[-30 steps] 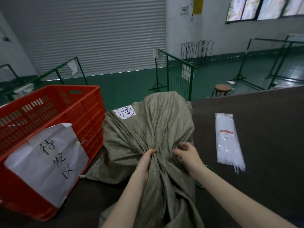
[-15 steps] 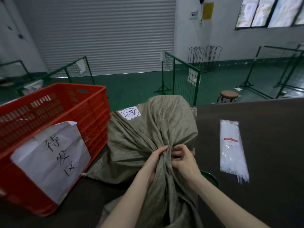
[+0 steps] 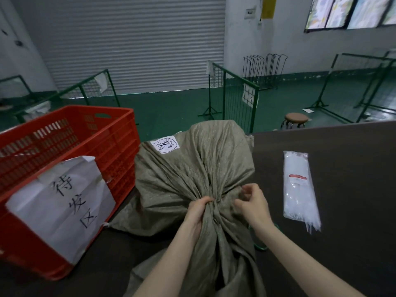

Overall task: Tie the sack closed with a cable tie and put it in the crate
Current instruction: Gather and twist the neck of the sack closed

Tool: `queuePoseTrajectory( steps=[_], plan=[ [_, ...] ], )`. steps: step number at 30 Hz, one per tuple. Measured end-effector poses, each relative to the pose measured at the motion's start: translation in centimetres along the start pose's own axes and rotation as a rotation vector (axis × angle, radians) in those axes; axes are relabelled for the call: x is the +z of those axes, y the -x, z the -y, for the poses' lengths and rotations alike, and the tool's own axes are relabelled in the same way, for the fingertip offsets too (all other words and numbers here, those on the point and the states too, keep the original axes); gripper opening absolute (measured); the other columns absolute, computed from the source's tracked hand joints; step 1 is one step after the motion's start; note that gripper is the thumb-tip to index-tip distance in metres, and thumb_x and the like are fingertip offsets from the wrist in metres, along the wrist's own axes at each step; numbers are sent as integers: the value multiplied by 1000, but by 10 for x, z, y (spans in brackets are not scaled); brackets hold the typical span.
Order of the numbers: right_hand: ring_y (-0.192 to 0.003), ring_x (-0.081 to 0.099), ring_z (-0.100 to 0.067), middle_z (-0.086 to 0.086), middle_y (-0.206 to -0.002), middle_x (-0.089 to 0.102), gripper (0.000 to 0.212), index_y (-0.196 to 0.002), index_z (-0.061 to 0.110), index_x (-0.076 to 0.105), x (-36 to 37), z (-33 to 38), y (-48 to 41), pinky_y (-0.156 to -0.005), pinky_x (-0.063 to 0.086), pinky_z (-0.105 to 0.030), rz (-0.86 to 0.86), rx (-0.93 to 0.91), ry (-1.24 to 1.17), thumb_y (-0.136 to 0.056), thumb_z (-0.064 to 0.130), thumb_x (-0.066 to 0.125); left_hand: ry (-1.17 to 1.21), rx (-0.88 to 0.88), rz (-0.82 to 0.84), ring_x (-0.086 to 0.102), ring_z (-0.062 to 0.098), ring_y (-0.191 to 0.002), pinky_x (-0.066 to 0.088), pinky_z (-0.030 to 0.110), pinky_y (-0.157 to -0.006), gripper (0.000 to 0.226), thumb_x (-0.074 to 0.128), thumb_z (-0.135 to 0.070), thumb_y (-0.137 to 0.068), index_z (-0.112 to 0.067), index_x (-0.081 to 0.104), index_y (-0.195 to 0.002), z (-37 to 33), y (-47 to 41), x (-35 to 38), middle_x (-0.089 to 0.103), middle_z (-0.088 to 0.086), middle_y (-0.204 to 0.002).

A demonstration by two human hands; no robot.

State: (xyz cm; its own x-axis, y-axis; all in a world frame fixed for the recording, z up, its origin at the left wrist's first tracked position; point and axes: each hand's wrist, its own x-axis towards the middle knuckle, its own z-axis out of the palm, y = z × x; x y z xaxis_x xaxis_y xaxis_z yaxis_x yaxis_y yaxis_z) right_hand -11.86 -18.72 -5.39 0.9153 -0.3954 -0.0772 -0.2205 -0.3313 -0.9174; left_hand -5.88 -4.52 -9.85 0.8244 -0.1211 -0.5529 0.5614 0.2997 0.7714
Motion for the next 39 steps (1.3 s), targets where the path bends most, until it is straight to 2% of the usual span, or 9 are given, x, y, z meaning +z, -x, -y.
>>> queuePoseTrajectory(
  steps=[3, 6, 10, 16, 23, 25, 28, 34, 39],
  plan=[
    [-106, 56, -25, -7, -117, 53, 68, -117, 15, 42, -2, -13, -4, -96, 48, -45, 101, 233, -157, -61, 25, 80, 0, -2, 4, 67, 25, -63, 56, 30, -66, 21, 56, -1, -81, 11, 65, -97, 2, -6, -1, 70, 18, -73],
    [-94, 65, -27, -10, -102, 67, 46, -112, 7, 55, -2, -15, 0, -86, 52, -40, 224, 345, -266, -72, 17, 76, -10, -25, 25, 65, 33, -89, 53, 41, -88, 36, 58, -6, -79, 13, 62, -110, 5, -8, -2, 67, 26, -103],
    [-94, 69, -22, -4, -98, 75, 27, -99, 14, 68, 1, -12, 6, -95, 51, -47, 334, 223, -221, -72, 12, 73, -60, -50, 74, 66, 29, -89, 53, 33, -79, 31, 61, -15, -81, 3, 68, -105, 3, -8, -10, 70, 20, -100],
    [-97, 67, -13, 12, -101, 72, 53, -104, 31, 64, 5, -3, 6, -93, 52, -44, 295, 83, -8, -53, 42, 73, -268, 1, 90, 60, 26, -112, 38, 38, -109, 44, 75, -47, -53, -19, 78, -87, 13, -41, -24, 68, 13, -113],
    [-95, 66, -12, 4, -101, 73, 36, -104, 19, 70, 4, 9, 11, -89, 53, -31, 333, -25, 177, -68, 21, 71, -176, -67, 288, 70, 17, -94, 53, 27, -83, 36, 46, -29, -94, -7, 66, -113, 0, -4, -15, 75, 8, -100],
    [-94, 66, -10, 2, -98, 73, 33, -103, 14, 71, 9, 11, 16, -76, 49, -17, 347, -90, 234, -70, 14, 69, -35, -82, 333, 73, 15, -83, 56, 24, -69, 35, 45, -28, -94, -5, 66, -108, 0, 1, -9, 76, 8, -91],
    [-83, 60, -6, 6, -84, 66, 29, -99, 14, 70, 16, 12, 25, -51, 37, -1, 360, -182, 313, -70, 13, 65, 107, -80, 376, 73, 19, -85, 55, 31, -78, 49, 57, -37, -77, -3, 68, -110, 1, 11, -1, 75, 14, -97],
    [-82, 70, -10, 3, -85, 76, 32, -94, 19, 74, 13, 5, 32, -80, 57, -36, 438, -148, 161, -65, 15, 61, 108, -166, 437, 73, 22, -78, 57, 29, -72, 46, 43, -30, -93, -1, 77, -82, 9, 6, -1, 75, 15, -88],
    [-73, 70, -9, -1, -75, 76, 19, -78, 22, 78, 5, -3, 38, -71, 54, -29, 413, -167, 108, -69, 11, 65, -53, -139, 322, 70, 24, -68, 57, 29, -67, 26, 61, -19, -72, 0, 73, -84, 12, -1, 0, 73, 15, -79]
  ],
)
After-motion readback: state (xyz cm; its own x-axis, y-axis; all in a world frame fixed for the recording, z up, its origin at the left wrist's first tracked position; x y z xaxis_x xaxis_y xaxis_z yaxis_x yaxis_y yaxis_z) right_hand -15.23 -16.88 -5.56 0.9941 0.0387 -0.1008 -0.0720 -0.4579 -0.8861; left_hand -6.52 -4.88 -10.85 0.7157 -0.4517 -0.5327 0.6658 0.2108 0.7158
